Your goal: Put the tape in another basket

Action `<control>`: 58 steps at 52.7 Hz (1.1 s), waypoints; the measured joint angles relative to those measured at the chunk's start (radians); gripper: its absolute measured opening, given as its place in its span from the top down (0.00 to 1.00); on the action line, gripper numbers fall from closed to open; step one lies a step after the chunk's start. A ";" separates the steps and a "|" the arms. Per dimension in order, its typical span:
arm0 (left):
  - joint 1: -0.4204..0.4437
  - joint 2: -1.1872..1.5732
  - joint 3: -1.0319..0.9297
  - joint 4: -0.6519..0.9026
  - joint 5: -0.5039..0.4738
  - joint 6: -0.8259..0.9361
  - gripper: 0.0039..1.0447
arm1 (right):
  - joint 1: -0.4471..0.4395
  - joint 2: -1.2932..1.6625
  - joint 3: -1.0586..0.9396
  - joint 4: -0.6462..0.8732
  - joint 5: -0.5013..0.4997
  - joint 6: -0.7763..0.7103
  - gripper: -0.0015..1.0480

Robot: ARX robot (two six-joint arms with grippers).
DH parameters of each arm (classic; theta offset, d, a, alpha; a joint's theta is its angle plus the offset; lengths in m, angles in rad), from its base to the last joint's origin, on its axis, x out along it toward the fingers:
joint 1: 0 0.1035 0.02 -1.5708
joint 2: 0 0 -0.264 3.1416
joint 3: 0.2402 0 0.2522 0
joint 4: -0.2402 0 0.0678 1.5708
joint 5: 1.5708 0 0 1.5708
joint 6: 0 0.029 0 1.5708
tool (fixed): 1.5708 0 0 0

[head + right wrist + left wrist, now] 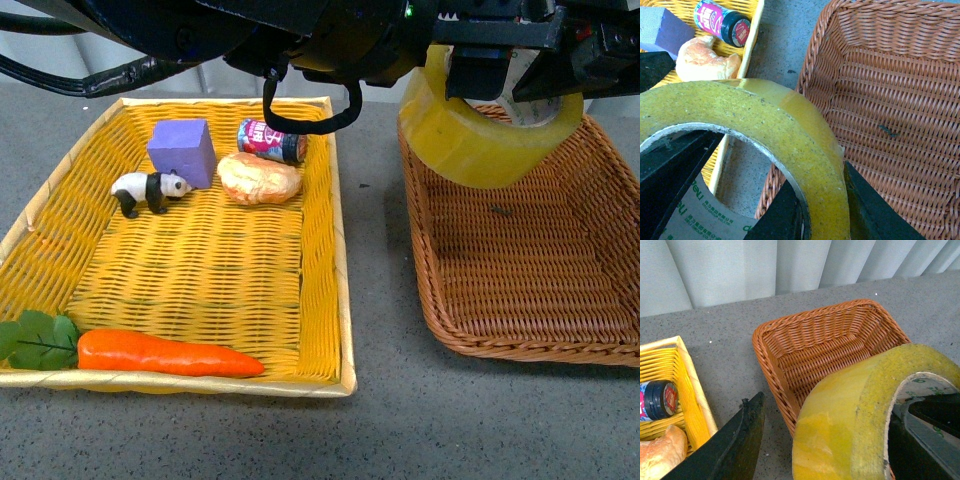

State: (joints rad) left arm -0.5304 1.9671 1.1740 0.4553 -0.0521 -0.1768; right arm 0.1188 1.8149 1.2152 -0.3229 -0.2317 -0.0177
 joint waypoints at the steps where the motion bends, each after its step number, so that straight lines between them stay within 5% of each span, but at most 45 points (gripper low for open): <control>1: 0.000 0.000 0.000 0.000 0.002 0.003 0.37 | -0.001 0.001 0.000 0.000 -0.001 0.000 0.83; 31: -0.005 -0.001 0.070 -0.267 0.013 0.282 0.40 | -0.013 0.015 -0.022 0.104 0.040 -0.118 0.83; 37: -0.013 -0.003 0.063 -0.246 0.023 0.608 0.34 | -0.010 0.008 -0.035 0.168 0.046 -0.373 0.83; 44: -0.016 -0.011 0.005 -0.235 0.031 1.049 0.06 | -0.084 -0.014 -0.033 0.227 0.240 -0.564 0.85; 58: 0.006 0.023 0.019 -0.067 -0.056 1.003 0.06 | -0.106 -0.048 -0.015 0.165 0.173 -0.523 0.85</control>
State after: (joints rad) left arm -0.5243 1.9900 1.1931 0.3885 -0.1081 0.8257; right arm 0.0128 1.7668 1.2003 -0.1577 -0.0586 -0.5404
